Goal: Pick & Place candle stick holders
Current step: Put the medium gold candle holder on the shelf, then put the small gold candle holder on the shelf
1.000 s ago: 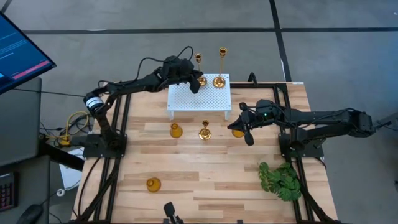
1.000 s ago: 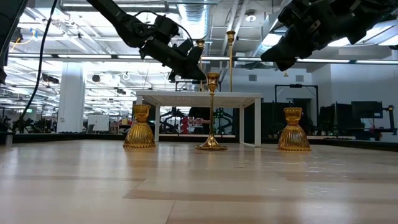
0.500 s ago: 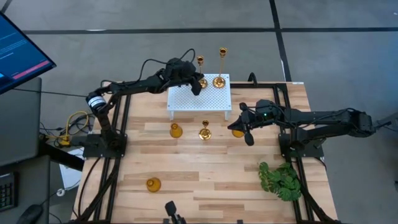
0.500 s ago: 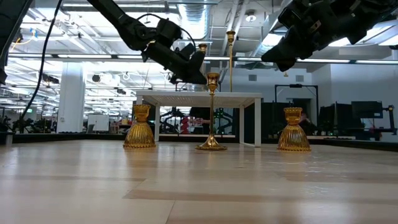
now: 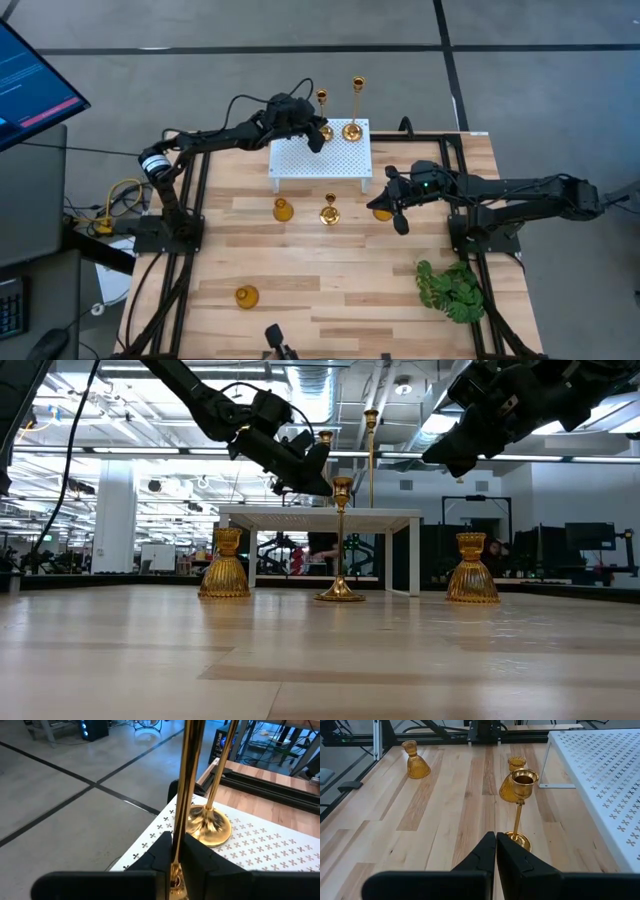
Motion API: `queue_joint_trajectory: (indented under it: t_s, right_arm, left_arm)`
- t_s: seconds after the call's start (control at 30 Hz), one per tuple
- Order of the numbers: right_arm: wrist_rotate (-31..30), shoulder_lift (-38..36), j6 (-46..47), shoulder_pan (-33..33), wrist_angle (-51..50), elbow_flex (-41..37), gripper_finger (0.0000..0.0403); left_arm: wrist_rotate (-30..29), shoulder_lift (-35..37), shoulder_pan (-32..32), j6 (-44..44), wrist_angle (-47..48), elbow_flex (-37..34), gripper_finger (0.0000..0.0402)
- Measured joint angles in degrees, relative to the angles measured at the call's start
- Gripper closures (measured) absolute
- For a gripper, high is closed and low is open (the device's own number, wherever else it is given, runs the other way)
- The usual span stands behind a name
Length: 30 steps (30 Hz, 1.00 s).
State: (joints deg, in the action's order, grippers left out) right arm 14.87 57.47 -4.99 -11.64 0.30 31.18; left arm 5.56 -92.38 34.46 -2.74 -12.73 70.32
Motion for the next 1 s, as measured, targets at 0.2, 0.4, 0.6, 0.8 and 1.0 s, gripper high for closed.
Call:
queue_joint_trajectory:
  t_s: [0.2, 0.4, 0.6, 0.8, 1.0]
  right_arm:
    - [0.0, 0.0, 0.0, 0.0, 0.01, 0.0, 0.0396]
    - [0.0, 0.0, 0.02, 0.0, -0.09, 0.0, 0.0396]
    - [0.0, 0.0, 0.04, 0.0, -2.99, 0.0, 0.0396]
    - [0.0, 0.0, 0.07, 0.0, -3.3, 0.0, 0.0396]
    - [0.0, -0.02, 0.51, 0.0, -3.29, -0.48, 0.0396]
  left_arm:
    - [0.02, 0.0, 0.0, 0.0, -0.22, 0.0, 0.0371]
    - [0.02, 0.04, 0.0, 0.0, -0.2, 0.0, 0.0369]
    - [0.11, 0.2, -0.17, -1.55, -0.2, 0.0, 0.0335]
    - [0.04, 0.2, -0.44, -1.66, -0.15, 0.0, 0.0289]
    - [0.04, 2.16, -0.37, -3.03, 1.05, -0.09, 0.0275]
